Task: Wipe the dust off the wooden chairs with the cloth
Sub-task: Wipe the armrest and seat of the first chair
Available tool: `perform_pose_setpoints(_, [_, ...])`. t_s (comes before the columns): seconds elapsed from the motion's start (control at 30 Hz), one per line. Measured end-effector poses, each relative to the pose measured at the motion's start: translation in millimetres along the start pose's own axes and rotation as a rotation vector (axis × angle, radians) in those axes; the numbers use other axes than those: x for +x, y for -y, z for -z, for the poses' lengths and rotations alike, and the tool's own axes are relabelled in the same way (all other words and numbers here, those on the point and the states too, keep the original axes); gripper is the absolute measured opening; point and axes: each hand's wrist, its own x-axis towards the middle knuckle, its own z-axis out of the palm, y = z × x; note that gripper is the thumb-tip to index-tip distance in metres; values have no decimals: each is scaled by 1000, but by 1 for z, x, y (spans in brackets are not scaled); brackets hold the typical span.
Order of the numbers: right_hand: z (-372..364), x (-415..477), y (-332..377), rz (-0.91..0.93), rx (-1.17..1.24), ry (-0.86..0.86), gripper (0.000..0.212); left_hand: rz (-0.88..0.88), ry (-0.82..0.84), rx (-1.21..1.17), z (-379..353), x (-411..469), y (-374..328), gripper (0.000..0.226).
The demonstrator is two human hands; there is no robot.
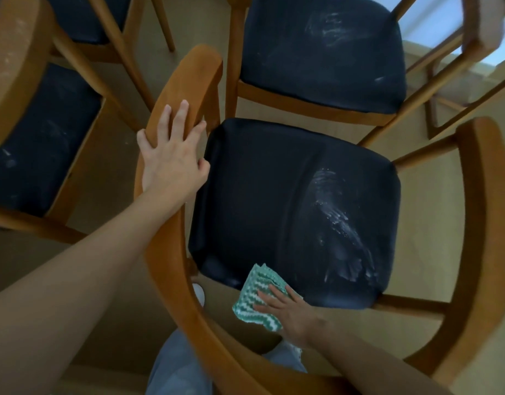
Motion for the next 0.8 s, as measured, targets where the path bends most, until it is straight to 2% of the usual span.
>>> perform_pose_setpoints(0.1, [4, -2, -1, -58, 145, 33, 53, -3, 5, -4, 1, -1, -2, 61])
perform_pose_setpoints(0.27, [14, -9, -4, -375, 607, 74, 48, -4, -1, -9, 3, -2, -2, 61])
perform_pose_setpoints(0.3, [13, -13, -8, -385, 719, 54, 46, 3, 2, -4, 3, -2, -2, 61])
perform_pose_setpoints(0.37, [21, -22, -20, -375, 1096, 2, 36, 4, 14, 2, 3, -1, -2, 61])
perform_pose_setpoints(0.43, [47, -31, -37, -396, 1358, -149, 32, 0, 15, 2, 3, 0, -2, 61])
perform_pose_setpoints(0.57, [130, -34, -97, -374, 1590, -614, 33, 14, 22, 21, -1, 1, -1, 64])
perform_pose_setpoints(0.73, [236, -14, -167, -348, 1477, -1110, 43, -7, 18, 30, -7, 3, 5, 67])
perform_pose_setpoints(0.8, [263, 4, -191, -366, 1375, -1239, 45, 9, 16, 55, -9, 4, 6, 68])
